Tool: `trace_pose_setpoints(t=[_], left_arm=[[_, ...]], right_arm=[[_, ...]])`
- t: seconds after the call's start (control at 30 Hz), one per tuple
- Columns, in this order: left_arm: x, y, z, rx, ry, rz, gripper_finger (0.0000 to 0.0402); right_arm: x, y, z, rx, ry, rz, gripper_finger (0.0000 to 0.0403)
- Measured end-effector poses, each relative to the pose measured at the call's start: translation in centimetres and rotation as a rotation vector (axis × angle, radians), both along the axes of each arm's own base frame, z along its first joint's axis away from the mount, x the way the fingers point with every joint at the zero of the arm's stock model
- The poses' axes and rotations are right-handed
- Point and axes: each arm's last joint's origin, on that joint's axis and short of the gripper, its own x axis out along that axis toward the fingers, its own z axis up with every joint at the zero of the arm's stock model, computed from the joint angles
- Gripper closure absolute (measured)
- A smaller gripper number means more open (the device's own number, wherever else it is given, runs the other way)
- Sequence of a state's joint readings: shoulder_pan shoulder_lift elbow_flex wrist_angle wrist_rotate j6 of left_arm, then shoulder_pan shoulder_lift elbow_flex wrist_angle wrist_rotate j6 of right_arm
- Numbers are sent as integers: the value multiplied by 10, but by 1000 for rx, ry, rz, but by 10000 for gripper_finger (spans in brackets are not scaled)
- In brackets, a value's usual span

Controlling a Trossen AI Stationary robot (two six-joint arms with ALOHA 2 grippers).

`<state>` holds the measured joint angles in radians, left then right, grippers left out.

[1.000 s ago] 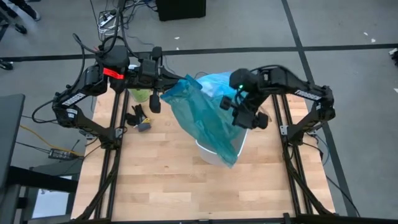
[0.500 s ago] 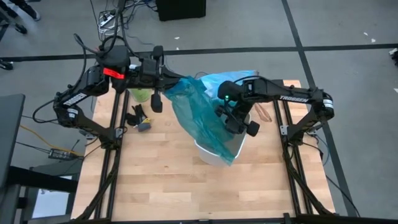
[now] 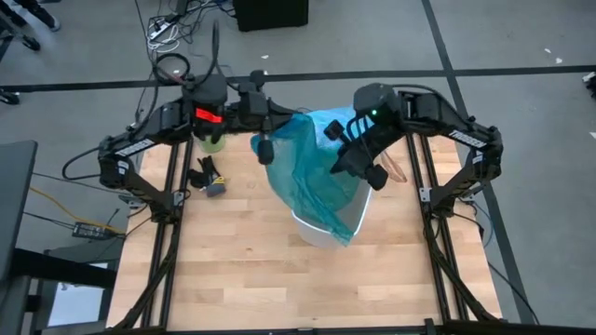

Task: Place trash/remove bag and relplace
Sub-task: Insert the blue trash bag into the white trash bin

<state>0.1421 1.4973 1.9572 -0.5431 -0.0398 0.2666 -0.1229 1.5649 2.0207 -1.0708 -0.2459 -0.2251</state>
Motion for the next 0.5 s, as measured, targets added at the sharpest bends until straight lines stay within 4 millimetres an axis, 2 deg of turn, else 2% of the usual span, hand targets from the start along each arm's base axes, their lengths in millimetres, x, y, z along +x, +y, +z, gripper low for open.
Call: trace_pose_setpoints(t=[0.07, 0.17, 0.3, 0.5], left_arm=[[4, 2, -2, 27, 8, 35, 398], [7, 3, -2, 49, 2, 50, 398], [6, 2, 0, 52, -16, 49, 398], [7, 0, 7, 58, -92, 24, 398]], right_arm=[[2, 5, 3, -24, -45, 31, 403], [15, 10, -2, -24, -67, 116, 403], [36, 8, -26, 72, 6, 207, 403], [55, 2, -63, 110, 142, 219, 403]])
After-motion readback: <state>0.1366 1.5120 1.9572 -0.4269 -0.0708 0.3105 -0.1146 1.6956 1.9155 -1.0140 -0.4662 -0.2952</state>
